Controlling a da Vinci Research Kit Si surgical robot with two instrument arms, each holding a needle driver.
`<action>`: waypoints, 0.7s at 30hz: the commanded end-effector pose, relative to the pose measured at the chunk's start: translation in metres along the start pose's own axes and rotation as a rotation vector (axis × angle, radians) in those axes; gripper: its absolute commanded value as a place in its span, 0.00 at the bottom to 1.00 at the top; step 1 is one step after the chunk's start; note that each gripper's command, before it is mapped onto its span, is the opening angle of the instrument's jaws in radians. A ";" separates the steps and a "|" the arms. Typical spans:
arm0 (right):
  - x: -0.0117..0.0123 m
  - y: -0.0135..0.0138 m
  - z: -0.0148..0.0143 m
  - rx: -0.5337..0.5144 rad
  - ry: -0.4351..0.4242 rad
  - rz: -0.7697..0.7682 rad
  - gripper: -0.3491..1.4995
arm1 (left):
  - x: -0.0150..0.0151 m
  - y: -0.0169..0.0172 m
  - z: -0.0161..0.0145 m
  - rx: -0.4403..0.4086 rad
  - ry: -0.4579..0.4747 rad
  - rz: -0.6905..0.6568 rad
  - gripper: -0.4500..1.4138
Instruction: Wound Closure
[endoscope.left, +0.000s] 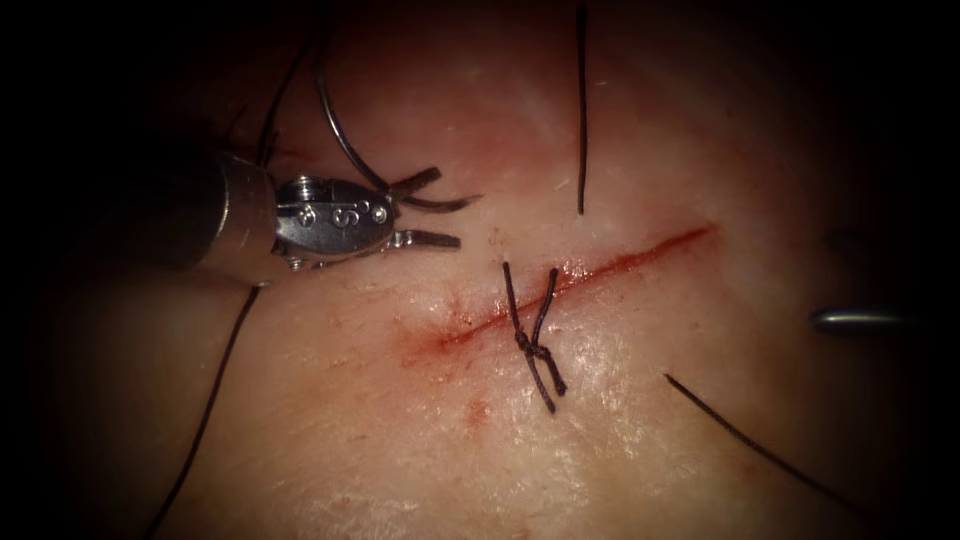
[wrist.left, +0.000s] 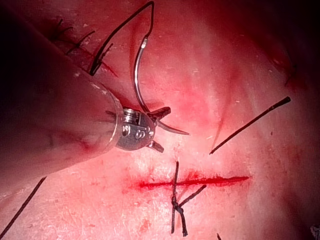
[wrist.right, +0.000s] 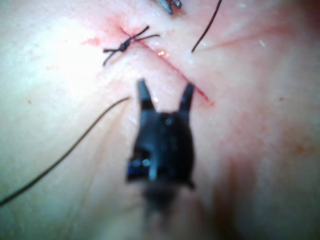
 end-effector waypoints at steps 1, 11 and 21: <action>-0.0006 -0.0006 0.0008 0.004 0.000 0.002 0.81 | -0.0003 0.0009 0.0006 0.001 0.001 -0.013 0.81; -0.0008 -0.0006 0.0009 0.004 -0.008 0.006 0.81 | 0.0062 0.0016 -0.0066 -0.048 0.023 -0.204 0.77; 0.0003 0.0009 -0.0012 -0.022 -0.013 0.023 0.82 | 0.0126 0.0146 -0.0091 -0.063 0.197 0.077 0.72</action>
